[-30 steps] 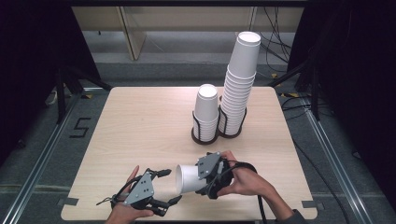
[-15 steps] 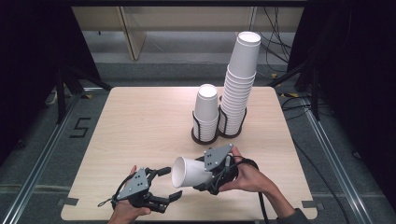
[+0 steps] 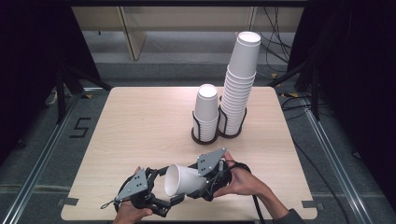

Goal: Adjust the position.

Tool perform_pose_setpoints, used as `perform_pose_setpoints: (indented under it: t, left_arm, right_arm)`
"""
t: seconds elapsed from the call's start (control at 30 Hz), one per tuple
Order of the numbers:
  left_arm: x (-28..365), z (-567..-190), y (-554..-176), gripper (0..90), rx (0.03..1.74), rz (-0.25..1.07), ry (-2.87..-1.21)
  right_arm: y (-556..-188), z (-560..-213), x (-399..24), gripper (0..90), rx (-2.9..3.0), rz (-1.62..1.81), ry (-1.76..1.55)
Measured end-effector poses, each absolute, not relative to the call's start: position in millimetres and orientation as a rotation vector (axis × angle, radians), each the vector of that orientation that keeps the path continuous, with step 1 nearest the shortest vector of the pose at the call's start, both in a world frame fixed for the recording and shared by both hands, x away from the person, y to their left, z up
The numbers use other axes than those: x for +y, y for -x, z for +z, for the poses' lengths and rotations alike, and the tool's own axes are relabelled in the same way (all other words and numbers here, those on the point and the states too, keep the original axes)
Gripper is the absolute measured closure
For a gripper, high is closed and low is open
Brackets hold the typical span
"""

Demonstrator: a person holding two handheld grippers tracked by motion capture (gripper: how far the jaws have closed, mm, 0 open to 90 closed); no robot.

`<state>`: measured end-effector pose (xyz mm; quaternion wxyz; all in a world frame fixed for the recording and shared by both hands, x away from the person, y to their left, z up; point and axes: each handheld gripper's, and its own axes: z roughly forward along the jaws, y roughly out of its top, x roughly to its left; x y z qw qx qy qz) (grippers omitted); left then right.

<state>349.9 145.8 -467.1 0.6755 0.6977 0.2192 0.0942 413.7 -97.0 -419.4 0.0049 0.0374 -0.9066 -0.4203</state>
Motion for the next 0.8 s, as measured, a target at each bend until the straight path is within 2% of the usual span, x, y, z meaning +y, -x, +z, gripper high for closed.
perform_pose_setpoints:
  t: [0.33,0.5,0.73,0.8]
  left_arm:
    - [146,-465,-350,13.5,0.479,0.227,-1.588]
    - [145,-462,-348,15.1,0.469,0.258,-1.623]
    - [145,-461,-347,15.2,0.467,0.259,-1.632]
    - [146,-459,-347,15.1,0.474,0.254,-1.636]
  right_arm:
    - [-415,-427,-93,20.9,-2.799,-1.311,-0.078]
    - [-413,-429,-93,15.4,-2.861,-1.254,-0.025]
    - [-401,-421,-89,16.2,-3.04,-1.111,-0.028]
    - [-399,-423,-87,19.8,-3.043,-1.083,-0.025]
